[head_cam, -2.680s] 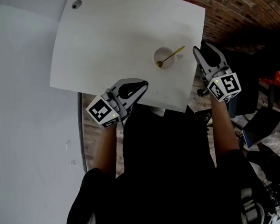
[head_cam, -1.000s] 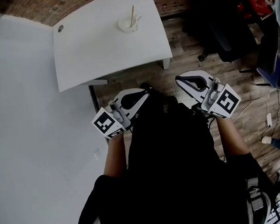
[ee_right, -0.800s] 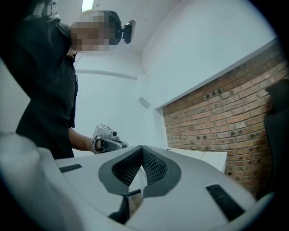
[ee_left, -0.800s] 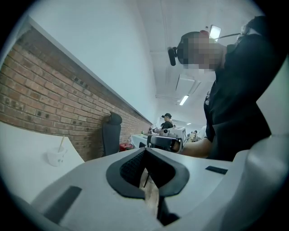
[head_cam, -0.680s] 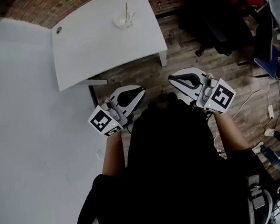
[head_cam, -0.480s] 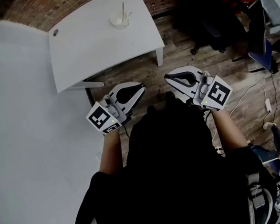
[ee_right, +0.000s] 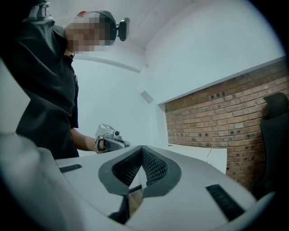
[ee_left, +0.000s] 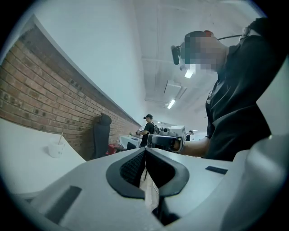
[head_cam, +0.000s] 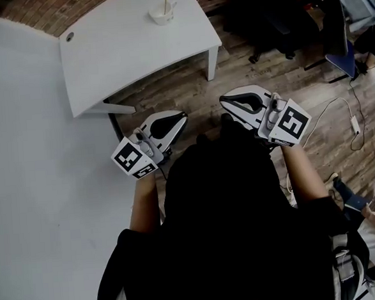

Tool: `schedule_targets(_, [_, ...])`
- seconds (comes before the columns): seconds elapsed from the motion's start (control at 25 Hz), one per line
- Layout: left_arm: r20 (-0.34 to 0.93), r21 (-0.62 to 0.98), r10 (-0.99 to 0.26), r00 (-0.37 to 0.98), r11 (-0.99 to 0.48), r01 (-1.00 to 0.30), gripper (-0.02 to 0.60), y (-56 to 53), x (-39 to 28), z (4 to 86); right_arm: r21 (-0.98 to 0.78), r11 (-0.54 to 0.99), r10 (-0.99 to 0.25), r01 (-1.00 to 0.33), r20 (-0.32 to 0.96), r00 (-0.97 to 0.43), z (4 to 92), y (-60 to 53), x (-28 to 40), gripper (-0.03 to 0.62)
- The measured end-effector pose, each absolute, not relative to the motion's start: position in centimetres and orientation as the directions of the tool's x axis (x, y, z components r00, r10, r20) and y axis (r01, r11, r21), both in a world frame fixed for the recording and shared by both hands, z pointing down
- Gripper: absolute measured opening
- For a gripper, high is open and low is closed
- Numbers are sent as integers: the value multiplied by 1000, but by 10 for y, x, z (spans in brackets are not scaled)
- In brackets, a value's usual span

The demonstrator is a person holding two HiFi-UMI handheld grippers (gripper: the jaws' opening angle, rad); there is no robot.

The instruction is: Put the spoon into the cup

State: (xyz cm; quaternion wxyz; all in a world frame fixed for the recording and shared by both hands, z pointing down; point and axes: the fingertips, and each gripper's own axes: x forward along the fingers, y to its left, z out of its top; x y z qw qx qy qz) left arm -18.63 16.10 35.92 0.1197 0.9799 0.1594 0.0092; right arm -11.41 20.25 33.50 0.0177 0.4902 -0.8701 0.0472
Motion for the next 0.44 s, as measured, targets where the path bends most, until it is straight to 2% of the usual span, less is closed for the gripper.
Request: schedule_targets(0.44, [-41,221,439,897,-872,437,17,181,-190,367,-38,410,-904,-911,119,-411,343,226,-128,6])
